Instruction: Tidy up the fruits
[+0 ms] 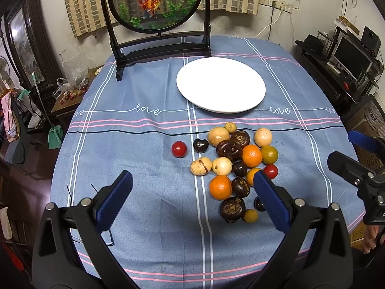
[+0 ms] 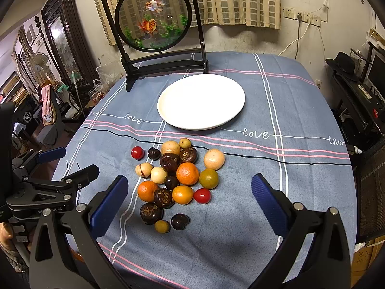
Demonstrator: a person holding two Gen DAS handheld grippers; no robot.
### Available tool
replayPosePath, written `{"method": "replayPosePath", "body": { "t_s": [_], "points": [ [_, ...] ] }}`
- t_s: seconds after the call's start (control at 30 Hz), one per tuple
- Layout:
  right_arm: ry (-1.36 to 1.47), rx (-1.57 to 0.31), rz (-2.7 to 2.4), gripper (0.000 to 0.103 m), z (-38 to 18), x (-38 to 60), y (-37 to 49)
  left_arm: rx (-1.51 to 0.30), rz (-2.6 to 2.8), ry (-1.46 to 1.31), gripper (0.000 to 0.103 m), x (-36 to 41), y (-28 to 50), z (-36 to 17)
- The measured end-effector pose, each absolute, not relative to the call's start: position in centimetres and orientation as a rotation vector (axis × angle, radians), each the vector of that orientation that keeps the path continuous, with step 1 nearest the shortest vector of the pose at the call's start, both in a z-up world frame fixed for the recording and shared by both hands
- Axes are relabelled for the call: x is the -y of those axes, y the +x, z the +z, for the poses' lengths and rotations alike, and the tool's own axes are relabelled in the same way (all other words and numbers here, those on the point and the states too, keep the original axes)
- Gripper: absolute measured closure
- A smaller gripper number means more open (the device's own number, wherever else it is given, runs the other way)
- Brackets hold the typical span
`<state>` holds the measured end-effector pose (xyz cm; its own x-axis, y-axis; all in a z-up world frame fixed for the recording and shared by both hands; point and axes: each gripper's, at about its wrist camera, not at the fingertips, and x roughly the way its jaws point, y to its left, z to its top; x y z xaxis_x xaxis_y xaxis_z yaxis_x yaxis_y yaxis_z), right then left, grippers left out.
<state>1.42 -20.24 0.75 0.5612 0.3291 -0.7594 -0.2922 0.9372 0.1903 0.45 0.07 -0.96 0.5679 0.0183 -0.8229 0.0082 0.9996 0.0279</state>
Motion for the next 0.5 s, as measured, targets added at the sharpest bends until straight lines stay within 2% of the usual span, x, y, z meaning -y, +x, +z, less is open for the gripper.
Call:
{"method": "replayPosePath", "body": {
  "t_s": [0.5],
  "points": [
    [0.042,-0.903,0.366,0.001,0.87,20.23,1.38,-0.973,0.007,0.026,0.002,-0.19,0.52,-0.94]
  ]
}}
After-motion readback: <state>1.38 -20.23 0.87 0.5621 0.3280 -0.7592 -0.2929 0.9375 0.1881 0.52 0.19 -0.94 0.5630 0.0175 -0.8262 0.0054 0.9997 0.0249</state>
